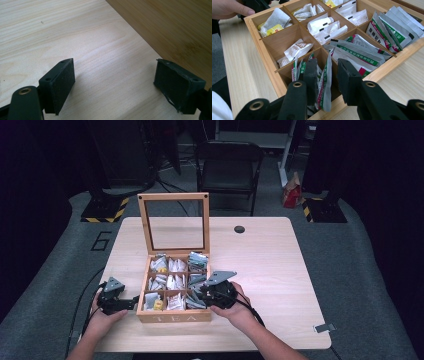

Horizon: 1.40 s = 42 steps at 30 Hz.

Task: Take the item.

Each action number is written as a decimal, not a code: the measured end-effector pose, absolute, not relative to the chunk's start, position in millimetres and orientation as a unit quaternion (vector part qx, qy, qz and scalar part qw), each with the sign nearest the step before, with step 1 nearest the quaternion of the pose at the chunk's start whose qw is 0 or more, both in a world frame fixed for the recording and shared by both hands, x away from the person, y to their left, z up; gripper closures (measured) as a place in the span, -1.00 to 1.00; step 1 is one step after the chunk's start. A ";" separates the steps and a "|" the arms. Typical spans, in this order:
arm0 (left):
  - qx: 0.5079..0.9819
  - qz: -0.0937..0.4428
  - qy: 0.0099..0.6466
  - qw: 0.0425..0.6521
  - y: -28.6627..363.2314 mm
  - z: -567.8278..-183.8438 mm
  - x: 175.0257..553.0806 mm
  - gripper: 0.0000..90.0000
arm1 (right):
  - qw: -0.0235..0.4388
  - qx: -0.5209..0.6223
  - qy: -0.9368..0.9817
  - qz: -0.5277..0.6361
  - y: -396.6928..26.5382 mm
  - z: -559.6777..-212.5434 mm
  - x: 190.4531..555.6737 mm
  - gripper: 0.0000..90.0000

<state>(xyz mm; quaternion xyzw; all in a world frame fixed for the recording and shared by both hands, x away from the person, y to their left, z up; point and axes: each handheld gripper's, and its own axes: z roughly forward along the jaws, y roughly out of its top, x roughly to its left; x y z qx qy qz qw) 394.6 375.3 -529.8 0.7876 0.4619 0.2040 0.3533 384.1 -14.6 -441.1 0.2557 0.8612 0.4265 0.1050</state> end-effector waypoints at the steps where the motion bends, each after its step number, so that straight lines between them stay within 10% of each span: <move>1: 0.787 0.203 0.463 0.354 375.1 -529.9 394.5 -0.64 | 0.101 0.261 0.859 0.428 -14.1 -441.9 383.9 0.57; 42: 0.787 0.204 0.463 0.354 375.1 -529.9 394.4 -0.64 | 0.087 0.267 0.869 0.406 -2.2 -464.9 386.6 0.77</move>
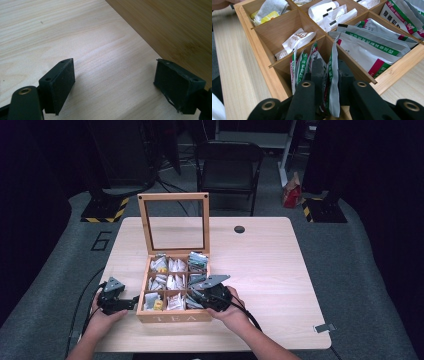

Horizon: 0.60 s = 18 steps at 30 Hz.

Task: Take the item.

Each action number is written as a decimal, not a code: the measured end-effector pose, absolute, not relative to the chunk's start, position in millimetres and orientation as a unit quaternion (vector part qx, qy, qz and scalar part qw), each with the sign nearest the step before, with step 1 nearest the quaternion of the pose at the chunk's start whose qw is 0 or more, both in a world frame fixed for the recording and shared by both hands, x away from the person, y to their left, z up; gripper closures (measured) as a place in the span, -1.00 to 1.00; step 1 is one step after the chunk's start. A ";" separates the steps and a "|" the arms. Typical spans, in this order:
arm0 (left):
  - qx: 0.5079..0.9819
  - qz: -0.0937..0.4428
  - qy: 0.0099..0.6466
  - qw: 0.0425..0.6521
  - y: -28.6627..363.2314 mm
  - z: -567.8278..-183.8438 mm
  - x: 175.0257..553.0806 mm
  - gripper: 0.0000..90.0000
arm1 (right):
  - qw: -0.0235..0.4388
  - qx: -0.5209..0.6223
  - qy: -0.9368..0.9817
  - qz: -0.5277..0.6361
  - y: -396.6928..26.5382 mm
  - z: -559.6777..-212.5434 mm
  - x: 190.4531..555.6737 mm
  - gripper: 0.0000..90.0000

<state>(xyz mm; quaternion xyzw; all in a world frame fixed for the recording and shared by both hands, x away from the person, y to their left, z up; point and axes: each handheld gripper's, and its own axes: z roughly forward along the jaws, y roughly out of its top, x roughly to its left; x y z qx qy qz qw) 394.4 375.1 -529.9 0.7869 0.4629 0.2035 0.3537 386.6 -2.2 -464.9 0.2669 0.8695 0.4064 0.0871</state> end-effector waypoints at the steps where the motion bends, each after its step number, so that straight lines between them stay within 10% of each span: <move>1: 0.787 0.204 0.463 0.354 375.1 -529.9 394.4 -0.64 | 0.088 0.267 0.869 0.408 -1.9 -465.4 386.8 0.78; 18: 0.787 0.204 0.463 0.354 375.1 -529.8 394.4 -0.64 | 0.086 0.260 0.873 0.404 -1.0 -466.8 387.9 0.96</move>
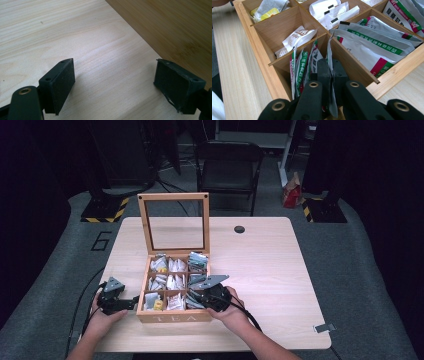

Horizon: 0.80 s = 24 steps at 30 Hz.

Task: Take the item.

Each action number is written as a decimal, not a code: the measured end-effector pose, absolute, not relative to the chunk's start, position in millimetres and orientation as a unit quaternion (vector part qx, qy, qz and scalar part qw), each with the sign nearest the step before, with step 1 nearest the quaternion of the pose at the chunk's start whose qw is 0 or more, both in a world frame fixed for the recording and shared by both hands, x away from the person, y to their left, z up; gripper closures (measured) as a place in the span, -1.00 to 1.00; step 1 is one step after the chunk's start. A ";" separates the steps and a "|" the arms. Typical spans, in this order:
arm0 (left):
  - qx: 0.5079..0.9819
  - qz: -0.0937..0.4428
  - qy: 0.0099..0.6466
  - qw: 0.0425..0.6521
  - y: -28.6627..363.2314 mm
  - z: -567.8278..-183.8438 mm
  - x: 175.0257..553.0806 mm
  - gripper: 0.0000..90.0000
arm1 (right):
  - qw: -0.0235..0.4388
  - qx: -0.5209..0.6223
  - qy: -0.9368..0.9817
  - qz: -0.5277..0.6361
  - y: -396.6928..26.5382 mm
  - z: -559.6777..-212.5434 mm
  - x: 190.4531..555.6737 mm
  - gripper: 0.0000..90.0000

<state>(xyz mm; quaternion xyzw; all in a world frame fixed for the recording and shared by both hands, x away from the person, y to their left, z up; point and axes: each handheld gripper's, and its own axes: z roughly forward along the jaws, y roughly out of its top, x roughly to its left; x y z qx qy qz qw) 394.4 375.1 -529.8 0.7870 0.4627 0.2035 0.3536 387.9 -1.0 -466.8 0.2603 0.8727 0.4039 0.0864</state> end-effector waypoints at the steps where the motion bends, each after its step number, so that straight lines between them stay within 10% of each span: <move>1: 0.787 0.204 0.463 0.354 375.1 -529.8 394.5 -0.64 | 0.086 0.260 0.873 0.404 -1.0 -466.8 388.0 0.96; 24: 0.787 0.203 0.463 0.354 375.1 -529.9 394.5 -0.64 | 0.082 0.251 0.875 0.405 -1.4 -455.7 387.7 0.98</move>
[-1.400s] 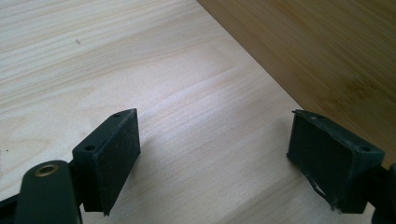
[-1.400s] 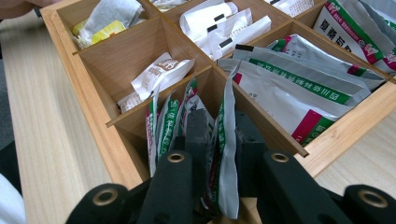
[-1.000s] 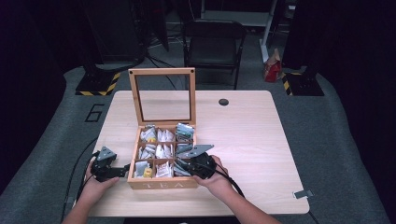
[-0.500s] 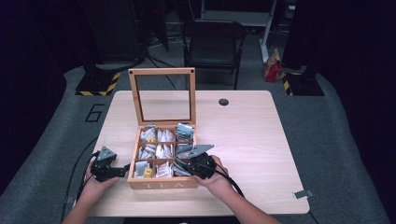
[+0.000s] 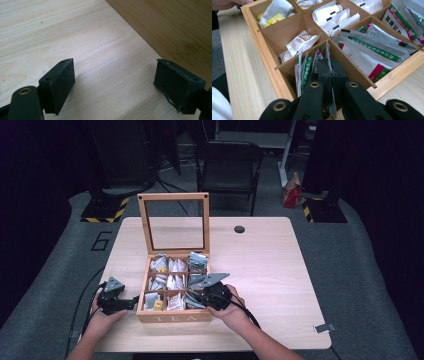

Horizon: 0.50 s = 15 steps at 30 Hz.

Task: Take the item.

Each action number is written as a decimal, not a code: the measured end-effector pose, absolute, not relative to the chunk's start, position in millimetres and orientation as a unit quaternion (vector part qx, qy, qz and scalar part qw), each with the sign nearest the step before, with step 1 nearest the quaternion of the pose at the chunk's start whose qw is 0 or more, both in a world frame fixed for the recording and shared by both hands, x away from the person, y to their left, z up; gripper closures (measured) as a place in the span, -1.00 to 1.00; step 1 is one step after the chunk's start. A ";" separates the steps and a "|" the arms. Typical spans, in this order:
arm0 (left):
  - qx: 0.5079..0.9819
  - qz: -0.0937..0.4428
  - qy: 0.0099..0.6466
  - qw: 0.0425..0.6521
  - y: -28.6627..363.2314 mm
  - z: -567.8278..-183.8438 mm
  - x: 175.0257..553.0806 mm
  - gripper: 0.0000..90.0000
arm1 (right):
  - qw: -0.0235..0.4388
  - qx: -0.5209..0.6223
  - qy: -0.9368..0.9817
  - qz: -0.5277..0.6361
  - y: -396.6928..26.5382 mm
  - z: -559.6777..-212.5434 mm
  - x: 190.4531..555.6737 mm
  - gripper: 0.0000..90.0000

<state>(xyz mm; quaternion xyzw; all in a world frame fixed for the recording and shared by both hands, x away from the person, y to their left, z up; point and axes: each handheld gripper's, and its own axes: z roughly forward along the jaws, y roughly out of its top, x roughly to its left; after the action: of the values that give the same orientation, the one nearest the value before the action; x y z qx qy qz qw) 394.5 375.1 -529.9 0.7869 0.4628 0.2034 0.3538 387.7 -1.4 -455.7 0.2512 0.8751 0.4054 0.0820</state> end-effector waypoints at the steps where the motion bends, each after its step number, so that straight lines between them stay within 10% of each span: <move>1: 0.787 0.204 0.463 0.354 375.1 -529.9 394.5 -0.64 | 0.081 0.253 0.874 0.407 -1.2 -454.7 387.3 0.98; 15: 0.787 0.203 0.463 0.354 375.1 -529.9 394.5 -0.64 | 0.078 0.249 0.867 0.424 -0.3 -432.6 385.6 0.98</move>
<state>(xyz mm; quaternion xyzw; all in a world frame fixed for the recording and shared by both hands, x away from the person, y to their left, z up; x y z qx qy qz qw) 394.5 375.1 -529.9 0.7870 0.4626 0.2035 0.3538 385.6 -0.3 -432.6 0.2493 0.8674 0.4236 0.0776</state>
